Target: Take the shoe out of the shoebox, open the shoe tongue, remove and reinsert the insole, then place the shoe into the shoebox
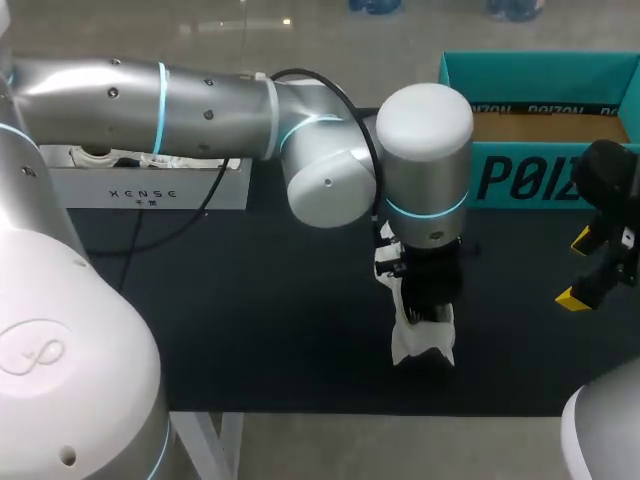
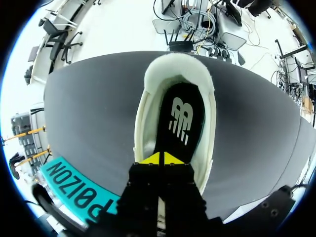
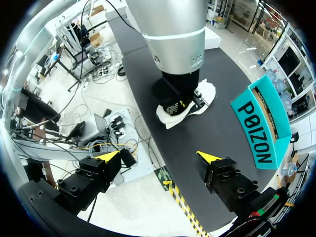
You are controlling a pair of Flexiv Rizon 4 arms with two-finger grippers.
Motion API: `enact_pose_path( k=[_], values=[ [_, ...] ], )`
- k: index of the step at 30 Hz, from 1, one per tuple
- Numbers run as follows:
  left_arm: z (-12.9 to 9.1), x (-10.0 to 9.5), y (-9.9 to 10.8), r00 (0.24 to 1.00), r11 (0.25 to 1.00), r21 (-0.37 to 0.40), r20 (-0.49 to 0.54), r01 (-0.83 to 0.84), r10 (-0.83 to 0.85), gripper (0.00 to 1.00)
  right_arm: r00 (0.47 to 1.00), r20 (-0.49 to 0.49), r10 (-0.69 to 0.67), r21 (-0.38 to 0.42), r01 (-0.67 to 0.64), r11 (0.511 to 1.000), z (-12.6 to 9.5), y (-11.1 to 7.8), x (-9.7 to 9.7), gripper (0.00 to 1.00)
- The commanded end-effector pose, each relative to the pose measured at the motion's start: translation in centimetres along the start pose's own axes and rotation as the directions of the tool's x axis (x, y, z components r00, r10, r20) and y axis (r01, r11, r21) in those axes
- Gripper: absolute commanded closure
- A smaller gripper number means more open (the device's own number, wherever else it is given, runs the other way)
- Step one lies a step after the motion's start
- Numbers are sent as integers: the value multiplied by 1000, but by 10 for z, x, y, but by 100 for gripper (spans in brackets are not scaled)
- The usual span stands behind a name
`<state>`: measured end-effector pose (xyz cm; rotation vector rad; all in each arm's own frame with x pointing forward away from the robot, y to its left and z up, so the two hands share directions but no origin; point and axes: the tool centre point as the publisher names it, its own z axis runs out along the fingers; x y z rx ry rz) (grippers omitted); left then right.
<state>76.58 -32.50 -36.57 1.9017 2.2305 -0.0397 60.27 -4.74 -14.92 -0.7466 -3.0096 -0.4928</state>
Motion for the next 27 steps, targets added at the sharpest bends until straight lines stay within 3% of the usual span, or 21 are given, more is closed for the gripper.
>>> enact_pose_path(
  k=[1,10,11,13,14,16,27],
  values=[
    [6,-8,8,999,999,-9,-19,33,-33,100,1000,-6,1,8,-1,1000,0,4,-2,0],
    [15,-7,17,996,997,-43,-57,68,-71,99,1000,-6,1,8,-1,1000,0,4,-2,0],
    [15,-6,16,996,997,-41,-59,69,-72,76,1000,-6,1,8,-1,1000,0,4,-2,0],
    [15,-4,16,995,996,-42,-67,74,-76,51,1000,-6,1,8,-1,1000,0,4,-2,0],
    [15,-3,16,995,996,-40,-69,75,-77,25,1000,-6,1,8,-1,1000,0,4,-2,0],
    [15,-1,17,993,996,-42,-76,83,-86,0,1000,-6,1,8,-1,1000,0,4,-2,0],
    [16,10,22,989,993,-25,-85,117,-119,0,1000,-6,1,8,-1,1000,0,4,-2,0]
  ],
)
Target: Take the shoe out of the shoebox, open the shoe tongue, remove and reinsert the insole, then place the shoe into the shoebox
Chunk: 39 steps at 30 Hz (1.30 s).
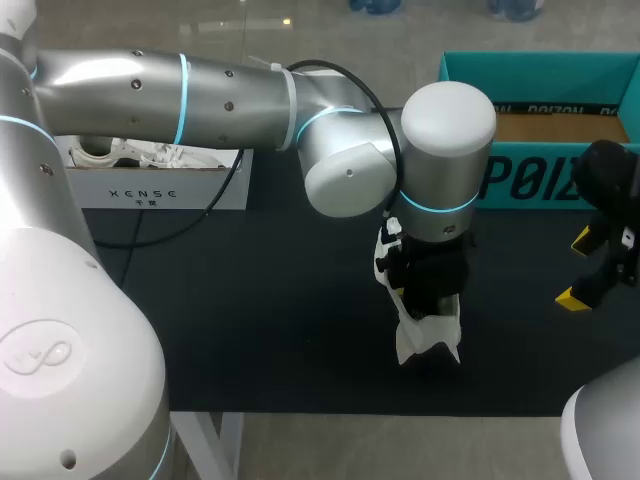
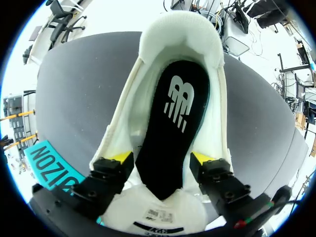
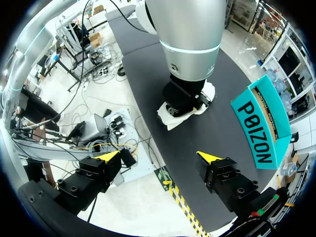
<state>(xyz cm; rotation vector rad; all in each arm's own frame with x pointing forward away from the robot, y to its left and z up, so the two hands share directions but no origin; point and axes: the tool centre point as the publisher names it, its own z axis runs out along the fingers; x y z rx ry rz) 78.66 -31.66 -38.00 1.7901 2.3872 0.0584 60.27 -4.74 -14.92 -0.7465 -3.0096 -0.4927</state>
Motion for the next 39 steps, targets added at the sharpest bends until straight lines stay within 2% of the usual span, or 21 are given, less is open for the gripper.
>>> enact_pose_path(
  k=[1,10,26,36,37,38,39],
  values=[
    [0,3,3,1000,1000,7,2,1,-1,0,1000,-6,1,8,-1,1000,0,4,-2,0],
    [-6,1,5,1000,1000,-1,10,-2,2,0,1000,-6,1,8,-1,1000,0,4,-2,0],
    [-40,-2,16,999,998,-52,46,-17,20,0,1000,-6,1,8,-1,1000,0,4,-2,0],
    [-72,-9,35,994,995,-92,104,26,-16,0,1000,-6,1,8,-1,1000,0,4,-2,0],
    [-74,-10,37,993,996,-82,115,39,-29,18,1000,-6,1,8,-1,1000,0,4,-2,0],
    [-76,-10,37,992,996,-80,117,45,-35,65,1000,-6,1,8,-1,1000,0,4,-2,0],
    [-77,-10,38,991,996,-74,123,52,-43,100,1000,-6,1,8,-1,1000,0,4,-2,0]
  ],
)
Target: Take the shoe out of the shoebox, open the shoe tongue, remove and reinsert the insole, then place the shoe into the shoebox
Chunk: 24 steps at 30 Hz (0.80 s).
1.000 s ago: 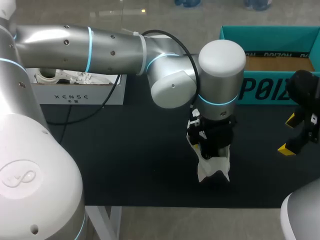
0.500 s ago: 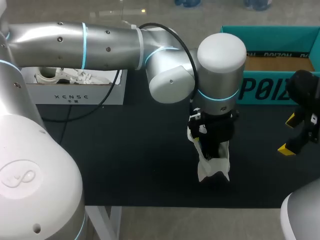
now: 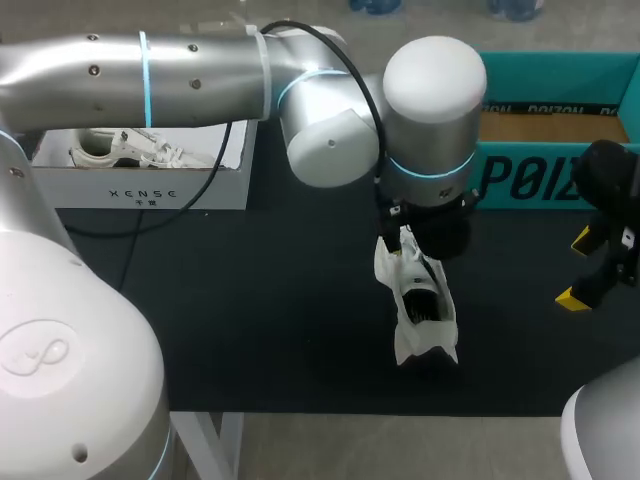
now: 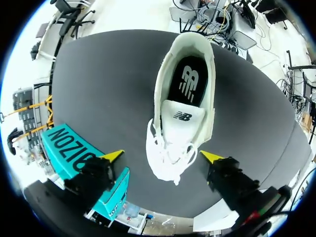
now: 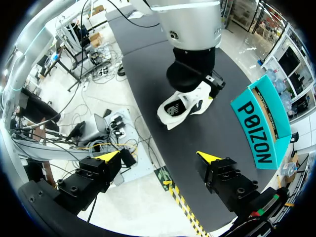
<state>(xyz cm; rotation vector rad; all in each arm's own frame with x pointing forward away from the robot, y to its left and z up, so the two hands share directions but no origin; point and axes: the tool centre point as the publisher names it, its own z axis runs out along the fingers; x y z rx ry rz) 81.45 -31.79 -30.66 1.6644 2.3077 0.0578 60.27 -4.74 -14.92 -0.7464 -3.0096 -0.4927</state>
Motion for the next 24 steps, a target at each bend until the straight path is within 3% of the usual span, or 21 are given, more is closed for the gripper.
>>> enact_pose_path(
  k=[1,4,7,8,9,24],
  values=[
    [-10,5,3,999,999,15,4,35,-35,100,1000,-6,1,8,-1,1000,0,4,-2,0],
    [-11,10,5,982,985,-36,-75,169,-171,100,1000,-6,1,8,-1,1000,0,4,-2,0],
    [-13,24,8,919,923,-81,-99,376,-382,100,1000,-6,1,8,-1,1000,0,4,-2,0],
    [-14,31,8,871,880,-107,-130,463,-474,89,1000,-6,1,8,-1,1000,0,4,-2,0],
    [-15,37,8,838,846,-84,-117,526,-533,0,1000,-6,1,8,-1,1000,0,4,-2,0],
    [-15,37,8,838,846,-84,-117,526,-533,0,1000,-6,1,8,-1,1000,0,4,-2,0]
  ],
)
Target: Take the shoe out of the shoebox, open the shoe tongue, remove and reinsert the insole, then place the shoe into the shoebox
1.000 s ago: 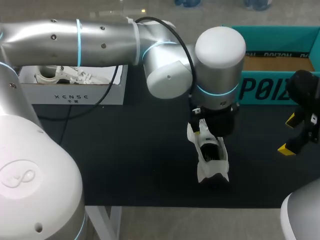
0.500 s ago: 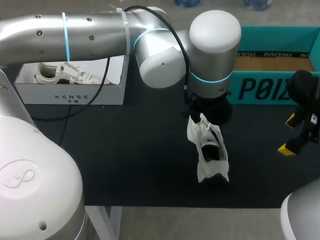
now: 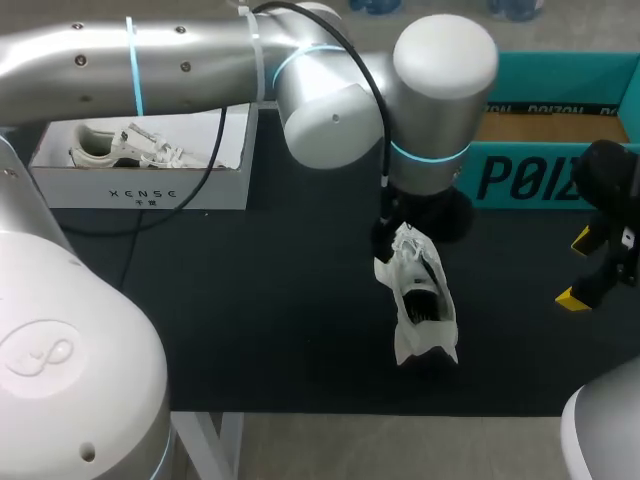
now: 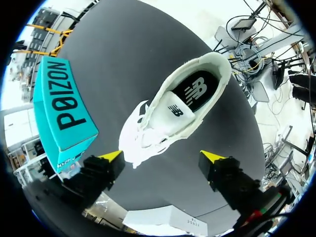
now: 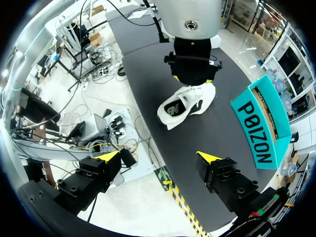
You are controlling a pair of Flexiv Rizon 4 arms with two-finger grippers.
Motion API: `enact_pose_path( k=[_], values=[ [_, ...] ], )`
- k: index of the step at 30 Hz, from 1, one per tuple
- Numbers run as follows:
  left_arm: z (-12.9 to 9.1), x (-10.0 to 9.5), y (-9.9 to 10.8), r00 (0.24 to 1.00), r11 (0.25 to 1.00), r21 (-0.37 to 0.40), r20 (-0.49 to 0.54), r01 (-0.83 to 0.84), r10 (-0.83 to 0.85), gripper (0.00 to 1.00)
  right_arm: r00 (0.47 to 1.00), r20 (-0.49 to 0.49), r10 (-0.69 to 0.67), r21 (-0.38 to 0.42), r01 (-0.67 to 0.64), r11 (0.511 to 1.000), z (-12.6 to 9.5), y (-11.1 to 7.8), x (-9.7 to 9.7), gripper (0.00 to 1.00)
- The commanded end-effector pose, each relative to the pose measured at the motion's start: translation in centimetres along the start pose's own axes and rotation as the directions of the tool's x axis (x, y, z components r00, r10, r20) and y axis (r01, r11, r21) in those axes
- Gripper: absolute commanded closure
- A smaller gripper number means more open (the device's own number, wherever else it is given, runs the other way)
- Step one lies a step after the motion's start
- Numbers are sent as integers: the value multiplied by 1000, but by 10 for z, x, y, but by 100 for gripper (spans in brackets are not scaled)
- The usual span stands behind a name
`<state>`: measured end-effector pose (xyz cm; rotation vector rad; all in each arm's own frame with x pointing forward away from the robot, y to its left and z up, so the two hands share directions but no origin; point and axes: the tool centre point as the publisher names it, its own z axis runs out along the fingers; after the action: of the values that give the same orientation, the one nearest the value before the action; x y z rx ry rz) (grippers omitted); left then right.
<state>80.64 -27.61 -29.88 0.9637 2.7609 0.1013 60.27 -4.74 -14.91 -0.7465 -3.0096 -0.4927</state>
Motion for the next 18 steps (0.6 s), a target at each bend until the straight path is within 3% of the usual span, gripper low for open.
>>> enact_pose_path(
  k=[1,8,18],
  values=[
    [0,-2,-2,1000,1000,-5,-5,-1,1,0,1000,-6,1,8,-1,1000,0,4,-2,0],
    [0,-2,-2,1000,1000,-5,-5,-1,1,0,999,34,-5,21,4,1000,-16,-11,-5,0],
    [0,-2,-2,1000,1000,-5,-5,-1,1,0,996,67,60,-19,-59,998,-26,-38,2,0]
  ],
)
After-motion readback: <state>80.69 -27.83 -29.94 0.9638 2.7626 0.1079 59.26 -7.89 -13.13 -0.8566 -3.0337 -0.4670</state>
